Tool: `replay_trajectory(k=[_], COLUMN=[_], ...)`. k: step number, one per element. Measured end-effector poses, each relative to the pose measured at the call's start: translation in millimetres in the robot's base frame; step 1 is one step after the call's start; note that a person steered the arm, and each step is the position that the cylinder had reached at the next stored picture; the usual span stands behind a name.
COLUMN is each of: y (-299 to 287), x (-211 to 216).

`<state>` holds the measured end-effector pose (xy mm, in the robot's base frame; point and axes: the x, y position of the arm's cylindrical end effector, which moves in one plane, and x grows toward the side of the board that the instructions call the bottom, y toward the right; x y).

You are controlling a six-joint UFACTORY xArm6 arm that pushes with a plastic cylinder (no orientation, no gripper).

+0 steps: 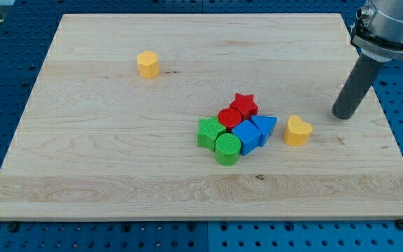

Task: Move yellow heart on right side to blue triangle

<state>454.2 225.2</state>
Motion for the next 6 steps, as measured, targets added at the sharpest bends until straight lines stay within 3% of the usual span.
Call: replay_trajectory(k=[2,6], y=[-59,-95], x=[12,28])
